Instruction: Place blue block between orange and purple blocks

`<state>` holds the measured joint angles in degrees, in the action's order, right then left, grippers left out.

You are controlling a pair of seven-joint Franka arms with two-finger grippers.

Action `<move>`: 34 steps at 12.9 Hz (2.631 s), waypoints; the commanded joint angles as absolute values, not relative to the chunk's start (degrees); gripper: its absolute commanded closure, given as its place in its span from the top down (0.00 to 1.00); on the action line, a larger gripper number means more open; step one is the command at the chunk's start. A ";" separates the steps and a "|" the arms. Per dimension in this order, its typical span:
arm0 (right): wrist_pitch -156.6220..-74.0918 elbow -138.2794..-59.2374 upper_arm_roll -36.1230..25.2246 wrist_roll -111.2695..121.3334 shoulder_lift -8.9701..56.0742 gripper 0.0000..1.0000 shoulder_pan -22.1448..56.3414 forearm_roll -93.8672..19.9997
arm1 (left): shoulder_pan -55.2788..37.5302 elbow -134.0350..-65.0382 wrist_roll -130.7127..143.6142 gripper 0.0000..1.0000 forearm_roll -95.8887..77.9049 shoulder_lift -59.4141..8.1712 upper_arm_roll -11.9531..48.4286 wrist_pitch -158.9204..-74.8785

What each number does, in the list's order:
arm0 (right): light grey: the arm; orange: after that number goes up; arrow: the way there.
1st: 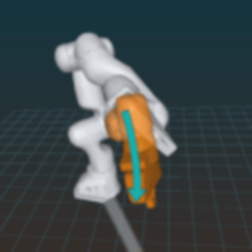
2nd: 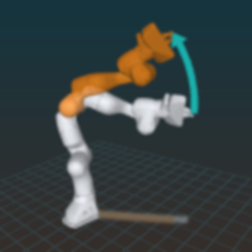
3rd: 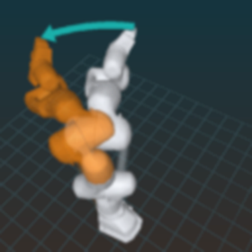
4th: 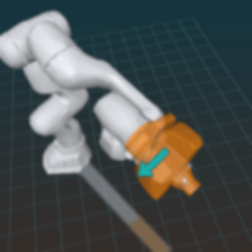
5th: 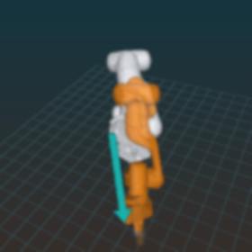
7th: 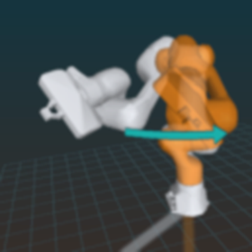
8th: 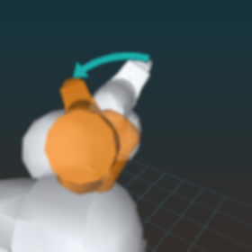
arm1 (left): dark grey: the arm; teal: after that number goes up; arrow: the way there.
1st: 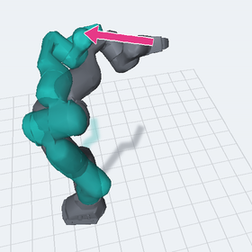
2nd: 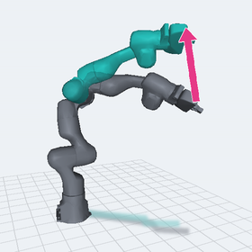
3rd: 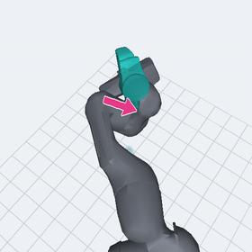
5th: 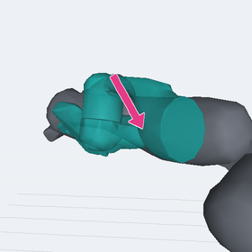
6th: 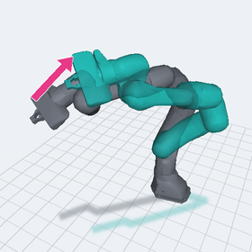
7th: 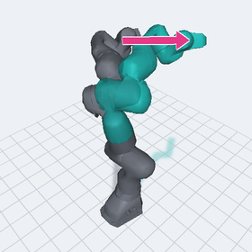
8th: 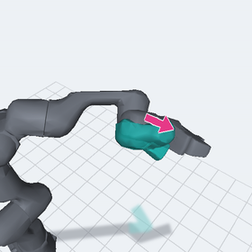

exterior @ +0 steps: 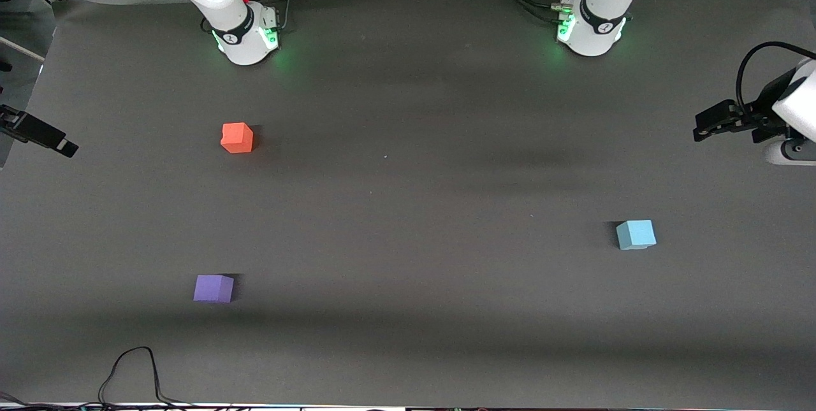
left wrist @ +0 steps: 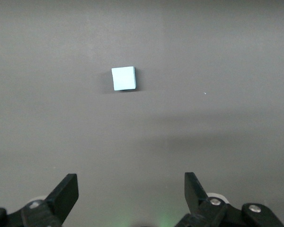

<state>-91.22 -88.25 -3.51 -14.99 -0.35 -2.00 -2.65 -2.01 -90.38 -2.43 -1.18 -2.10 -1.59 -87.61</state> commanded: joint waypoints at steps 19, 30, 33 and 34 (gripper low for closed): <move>-90.62 -86.49 -3.60 -14.15 0.53 1.00 -1.49 -2.11 | -0.88 -109.51 -4.66 1.00 -0.44 -23.18 -2.02 -129.44; -90.97 -85.08 -3.43 -14.68 1.32 1.00 -1.41 -2.55 | -0.53 -109.25 -4.04 0.43 -0.61 -32.08 -2.02 -139.92; -90.88 -85.08 -3.69 -15.20 2.02 1.00 -1.58 -2.64 | -0.62 -108.55 -3.96 0.39 -0.62 -31.99 -2.02 -139.13; -90.79 -85.17 -3.69 -15.21 2.02 1.00 -1.58 -2.64 | -0.62 -108.37 -4.04 0.39 -0.62 -31.91 -2.02 -138.96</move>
